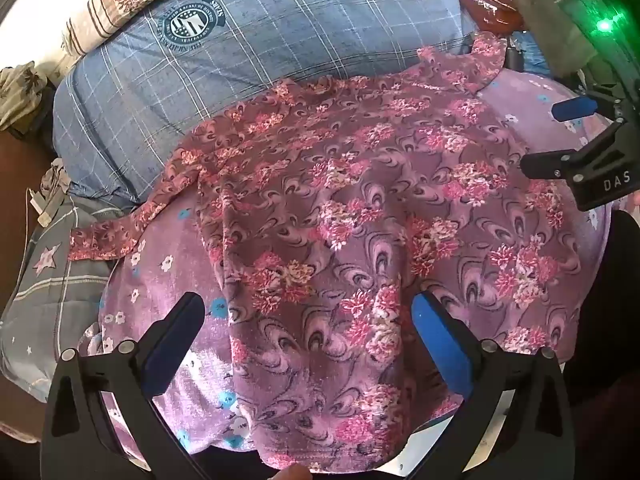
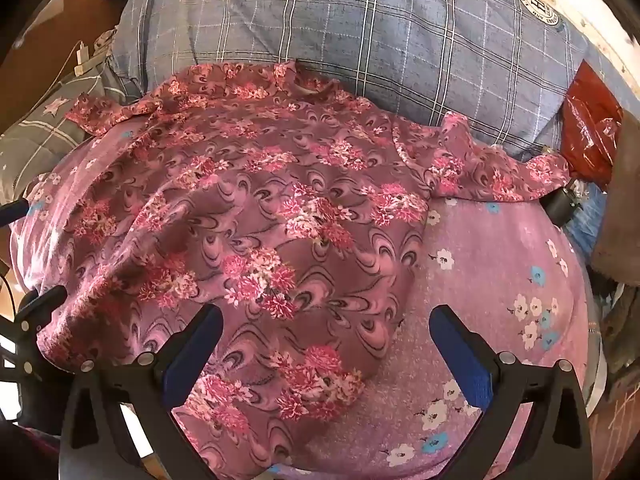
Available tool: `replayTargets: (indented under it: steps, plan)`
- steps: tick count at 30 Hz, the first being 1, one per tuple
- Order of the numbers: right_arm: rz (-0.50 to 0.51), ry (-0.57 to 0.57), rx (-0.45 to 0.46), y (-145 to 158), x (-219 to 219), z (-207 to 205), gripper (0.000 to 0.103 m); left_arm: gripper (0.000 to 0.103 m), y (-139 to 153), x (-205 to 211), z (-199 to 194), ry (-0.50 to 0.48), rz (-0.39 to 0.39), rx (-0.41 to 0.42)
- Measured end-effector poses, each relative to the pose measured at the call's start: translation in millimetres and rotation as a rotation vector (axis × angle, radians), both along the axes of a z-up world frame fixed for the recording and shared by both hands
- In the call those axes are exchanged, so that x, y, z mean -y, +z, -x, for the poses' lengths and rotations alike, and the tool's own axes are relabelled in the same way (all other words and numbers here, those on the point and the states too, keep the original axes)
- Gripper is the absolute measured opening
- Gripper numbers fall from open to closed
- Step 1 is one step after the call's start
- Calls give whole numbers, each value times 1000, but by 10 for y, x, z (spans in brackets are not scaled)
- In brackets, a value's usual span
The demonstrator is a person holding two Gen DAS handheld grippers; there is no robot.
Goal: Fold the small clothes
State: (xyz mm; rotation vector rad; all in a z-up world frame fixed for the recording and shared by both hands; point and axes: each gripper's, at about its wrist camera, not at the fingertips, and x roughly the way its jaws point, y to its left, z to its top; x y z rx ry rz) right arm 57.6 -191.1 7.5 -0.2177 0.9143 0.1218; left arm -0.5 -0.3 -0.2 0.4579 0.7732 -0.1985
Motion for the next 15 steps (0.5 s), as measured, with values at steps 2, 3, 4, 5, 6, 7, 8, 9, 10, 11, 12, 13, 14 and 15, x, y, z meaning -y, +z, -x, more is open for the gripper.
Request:
replayTargets:
  steps: [2, 3, 4, 5, 6, 7, 8, 9, 10, 11, 12, 13, 14, 15]
  plan:
    - [1, 4, 0, 2, 1, 4, 103, 103, -24, -97, -27, 11, 38, -23]
    - [3, 6, 2, 6, 3, 10, 103, 103, -26, -127, -23, 11, 42, -26]
    - [3, 9, 3, 10, 7, 15, 103, 103, -26, -161, -19, 10, 48, -30]
    - [3, 12, 3, 14, 14, 20, 103, 103, -26, -199, -12, 8, 53, -33]
    - [3, 15, 5, 22, 23, 28, 103, 103, -25, -241, -7, 8, 57, -36]
    - [2, 20, 7, 31, 36, 37, 103, 103, -26, -287, -1, 8, 61, -41]
    - [2, 23, 10, 41, 51, 46, 103, 103, -26, -336, 6, 8, 64, -44]
    - [2, 26, 12, 51, 71, 55, 103, 103, -71, -183, -42, 17, 40, -49]
    - [22, 24, 7, -25, 43, 70, 103, 103, -72, -100, -72, 21, 26, -61]
    - [36, 23, -8, -6, -20, 22, 103, 103, -77, -101, -74, 21, 27, -63]
    - [32, 24, -8, -2, -20, 18, 103, 103, -82, -100, -74, 23, 27, -64]
    - [30, 26, -10, 1, -20, 13, 103, 103, -86, -99, -74, 24, 28, -64]
    - [29, 25, -11, 3, -19, 6, 103, 103, -90, -97, -73, 24, 29, -65]
    - [29, 25, -12, 4, -19, 0, 103, 103, -92, -95, -70, 24, 30, -64]
